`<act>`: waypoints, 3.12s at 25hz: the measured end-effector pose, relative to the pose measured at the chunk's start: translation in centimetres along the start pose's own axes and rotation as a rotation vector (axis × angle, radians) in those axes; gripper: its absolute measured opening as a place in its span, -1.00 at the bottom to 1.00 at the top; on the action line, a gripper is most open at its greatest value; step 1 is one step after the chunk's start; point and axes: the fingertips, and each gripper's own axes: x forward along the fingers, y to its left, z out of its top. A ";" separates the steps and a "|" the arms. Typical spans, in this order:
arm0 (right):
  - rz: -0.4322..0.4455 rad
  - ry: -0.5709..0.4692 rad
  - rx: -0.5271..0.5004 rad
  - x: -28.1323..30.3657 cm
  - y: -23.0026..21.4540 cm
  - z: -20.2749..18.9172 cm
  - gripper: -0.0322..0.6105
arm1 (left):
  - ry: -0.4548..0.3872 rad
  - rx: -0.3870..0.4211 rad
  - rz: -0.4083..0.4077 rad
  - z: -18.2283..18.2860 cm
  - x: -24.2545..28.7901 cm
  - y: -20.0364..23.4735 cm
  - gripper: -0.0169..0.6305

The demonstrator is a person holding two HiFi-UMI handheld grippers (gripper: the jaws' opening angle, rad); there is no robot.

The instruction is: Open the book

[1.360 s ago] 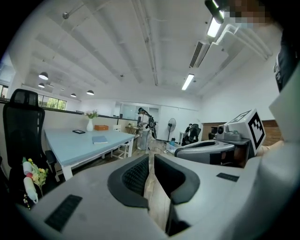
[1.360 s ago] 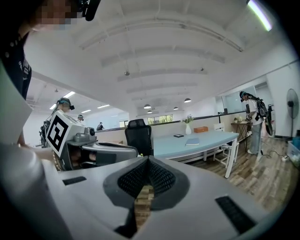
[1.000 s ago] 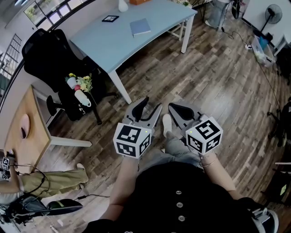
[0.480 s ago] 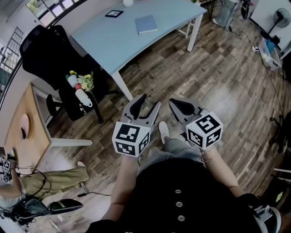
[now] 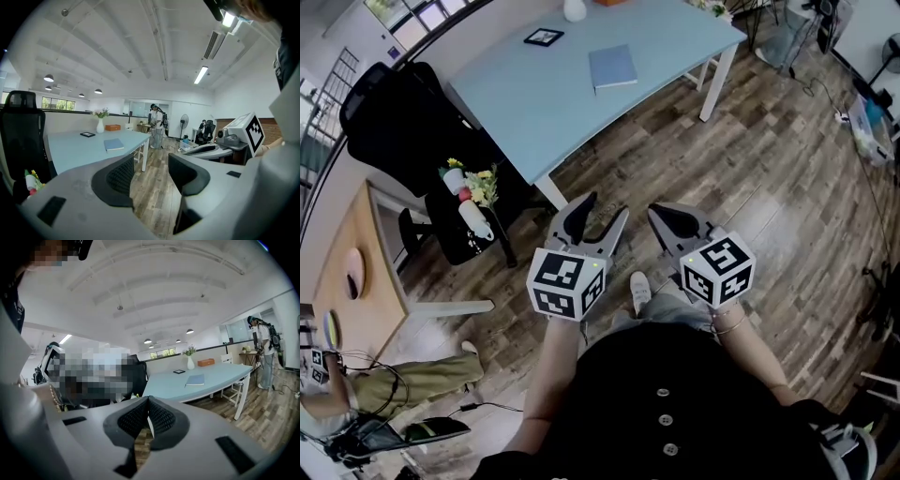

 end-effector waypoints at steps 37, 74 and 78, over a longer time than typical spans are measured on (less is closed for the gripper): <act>-0.025 0.014 0.060 8.8 -14.1 3.0 -0.90 | 0.050 -0.027 -0.107 2.2 15.0 6.9 -0.25; -0.231 -0.018 0.120 28.2 -28.5 12.8 -0.90 | 0.127 0.065 -0.339 8.4 33.0 25.1 -0.25; -0.246 0.005 0.137 29.1 -28.8 12.2 -0.90 | 0.151 0.063 -0.362 7.6 33.4 25.8 -0.25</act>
